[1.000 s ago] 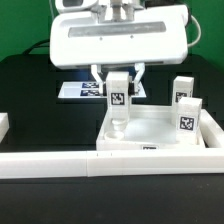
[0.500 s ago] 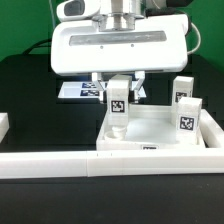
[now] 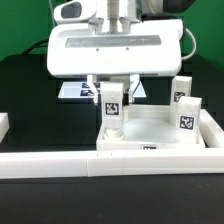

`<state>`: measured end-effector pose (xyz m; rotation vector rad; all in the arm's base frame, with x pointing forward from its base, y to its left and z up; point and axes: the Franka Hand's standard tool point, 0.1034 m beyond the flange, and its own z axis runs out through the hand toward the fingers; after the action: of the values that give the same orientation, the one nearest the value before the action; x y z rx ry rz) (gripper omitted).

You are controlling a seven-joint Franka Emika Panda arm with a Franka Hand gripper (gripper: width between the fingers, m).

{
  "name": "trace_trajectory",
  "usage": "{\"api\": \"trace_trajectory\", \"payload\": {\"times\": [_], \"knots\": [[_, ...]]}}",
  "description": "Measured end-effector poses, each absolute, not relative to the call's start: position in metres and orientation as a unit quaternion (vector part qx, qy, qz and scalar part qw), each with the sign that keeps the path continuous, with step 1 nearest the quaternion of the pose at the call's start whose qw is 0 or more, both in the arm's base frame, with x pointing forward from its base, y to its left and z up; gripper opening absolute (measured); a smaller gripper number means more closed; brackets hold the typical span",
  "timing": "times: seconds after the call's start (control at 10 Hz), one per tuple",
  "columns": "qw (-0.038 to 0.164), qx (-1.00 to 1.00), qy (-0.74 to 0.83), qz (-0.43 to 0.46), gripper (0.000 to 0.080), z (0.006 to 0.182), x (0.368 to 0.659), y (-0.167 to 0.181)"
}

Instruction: Assemble square table

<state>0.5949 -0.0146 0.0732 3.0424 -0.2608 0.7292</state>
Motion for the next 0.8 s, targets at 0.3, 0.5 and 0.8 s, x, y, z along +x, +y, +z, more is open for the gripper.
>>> {"api": "trace_trajectory", "payload": {"times": [0.3, 0.5, 0.8], "knots": [[0.007, 0.964, -0.084, 0.253, 0.0287, 0.070, 0.602, -0.013], [0.015, 0.953, -0.087, 0.289, 0.0287, 0.069, 0.609, -0.003], [0.016, 0.954, -0.096, 0.285, 0.0287, 0.069, 0.610, -0.003]]}}
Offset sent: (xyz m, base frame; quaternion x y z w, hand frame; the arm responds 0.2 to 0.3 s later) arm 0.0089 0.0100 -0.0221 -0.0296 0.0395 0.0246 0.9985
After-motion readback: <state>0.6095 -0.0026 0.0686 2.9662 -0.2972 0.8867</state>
